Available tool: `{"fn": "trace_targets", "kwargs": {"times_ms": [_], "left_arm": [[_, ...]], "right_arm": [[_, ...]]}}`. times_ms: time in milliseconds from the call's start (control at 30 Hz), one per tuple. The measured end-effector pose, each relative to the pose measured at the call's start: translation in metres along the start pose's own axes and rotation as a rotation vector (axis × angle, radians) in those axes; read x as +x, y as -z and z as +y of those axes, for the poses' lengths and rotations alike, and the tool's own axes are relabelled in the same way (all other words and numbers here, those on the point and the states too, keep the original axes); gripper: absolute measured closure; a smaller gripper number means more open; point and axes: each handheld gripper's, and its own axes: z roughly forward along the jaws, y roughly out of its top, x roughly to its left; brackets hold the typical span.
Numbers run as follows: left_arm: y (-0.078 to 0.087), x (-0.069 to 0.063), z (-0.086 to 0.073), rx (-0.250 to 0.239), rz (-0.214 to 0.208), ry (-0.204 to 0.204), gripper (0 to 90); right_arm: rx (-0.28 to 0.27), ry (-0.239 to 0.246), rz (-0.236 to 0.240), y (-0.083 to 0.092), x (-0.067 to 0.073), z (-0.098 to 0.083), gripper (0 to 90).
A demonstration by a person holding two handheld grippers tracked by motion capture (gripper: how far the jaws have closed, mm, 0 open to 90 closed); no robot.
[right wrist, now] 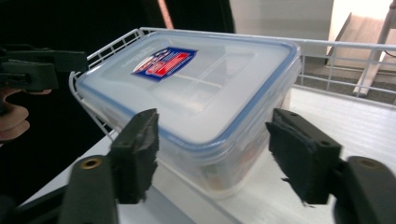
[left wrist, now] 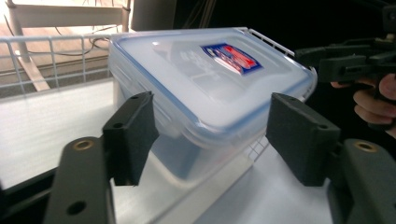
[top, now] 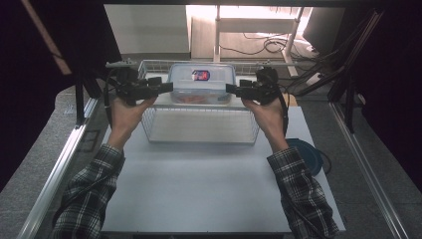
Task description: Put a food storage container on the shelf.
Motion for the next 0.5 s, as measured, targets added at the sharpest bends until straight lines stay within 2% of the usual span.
{"fn": "trace_targets", "kwargs": {"times_ms": [133, 300, 500], "left_arm": [[0.005, -0.009, -0.015, 0.034, -0.037, -0.017, 24.0], [0.012, -0.022, -0.035, 0.029, -0.09, -0.026, 17.8], [0.019, -0.036, -0.053, 0.049, -0.101, -0.058, 11.5]], "right_arm": [[-0.013, 0.049, 0.0, 0.007, 0.007, -0.008, 21.8], [-0.026, 0.085, 0.01, 0.017, 0.016, -0.023, 13.1], [-0.019, 0.127, 0.028, 0.029, 0.023, -0.044, 8.2]]}}
